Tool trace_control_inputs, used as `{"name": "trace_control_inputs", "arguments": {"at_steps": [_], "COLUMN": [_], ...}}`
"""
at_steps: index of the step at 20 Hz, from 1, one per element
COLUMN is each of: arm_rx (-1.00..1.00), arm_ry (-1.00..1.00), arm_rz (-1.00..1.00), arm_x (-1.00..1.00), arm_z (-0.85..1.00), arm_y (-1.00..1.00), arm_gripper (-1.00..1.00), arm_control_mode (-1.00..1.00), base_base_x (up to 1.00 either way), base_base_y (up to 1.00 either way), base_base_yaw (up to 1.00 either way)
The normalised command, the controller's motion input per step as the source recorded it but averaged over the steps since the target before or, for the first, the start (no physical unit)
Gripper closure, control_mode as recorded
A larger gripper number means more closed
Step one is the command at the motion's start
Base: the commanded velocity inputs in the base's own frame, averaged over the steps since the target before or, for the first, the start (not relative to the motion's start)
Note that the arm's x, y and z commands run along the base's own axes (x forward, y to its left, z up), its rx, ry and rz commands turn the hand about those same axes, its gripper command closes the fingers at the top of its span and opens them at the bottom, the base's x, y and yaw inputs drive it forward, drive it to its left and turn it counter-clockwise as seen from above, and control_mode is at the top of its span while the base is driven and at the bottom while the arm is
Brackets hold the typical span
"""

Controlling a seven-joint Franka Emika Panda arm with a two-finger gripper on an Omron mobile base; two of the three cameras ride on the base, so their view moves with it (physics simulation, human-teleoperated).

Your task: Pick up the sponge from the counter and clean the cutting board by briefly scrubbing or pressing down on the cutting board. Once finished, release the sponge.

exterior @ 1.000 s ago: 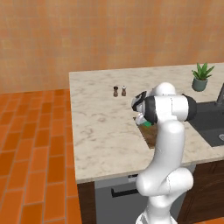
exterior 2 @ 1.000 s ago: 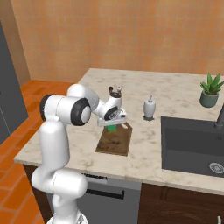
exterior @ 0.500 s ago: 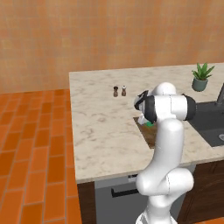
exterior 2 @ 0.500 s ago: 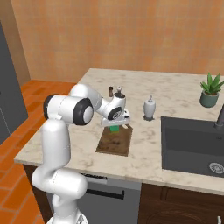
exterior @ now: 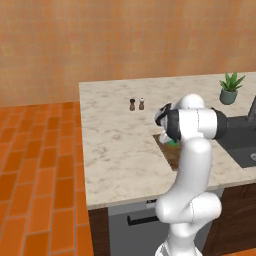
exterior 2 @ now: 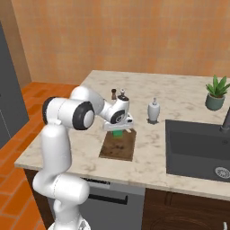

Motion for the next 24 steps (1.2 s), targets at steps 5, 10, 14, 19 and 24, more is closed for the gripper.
{"name": "trace_control_inputs", "arguments": {"at_steps": [5,10,14,19,24], "arm_rx": [0.00,0.00,0.00,0.00,0.00], "arm_ry": [-0.04,-0.06,-0.06,-0.02,-0.01], "arm_rz": [0.01,0.01,0.01,0.02,0.02], "arm_x": [-1.00,-1.00,-1.00,-0.79,-0.68], "arm_z": [-0.38,-0.42,-0.48,-0.47,-0.36], "arm_y": [0.00,0.00,0.00,-0.02,-0.17], "arm_gripper": [1.00,1.00,1.00,1.00,1.00], "arm_control_mode": [-1.00,-1.00,-1.00,-1.00,-1.00], "base_base_x": [0.00,0.00,0.00,0.00,0.00], "base_base_y": [0.00,0.00,0.00,0.00,0.00], "base_base_yaw": [0.00,0.00,0.00,0.00,0.00]}}
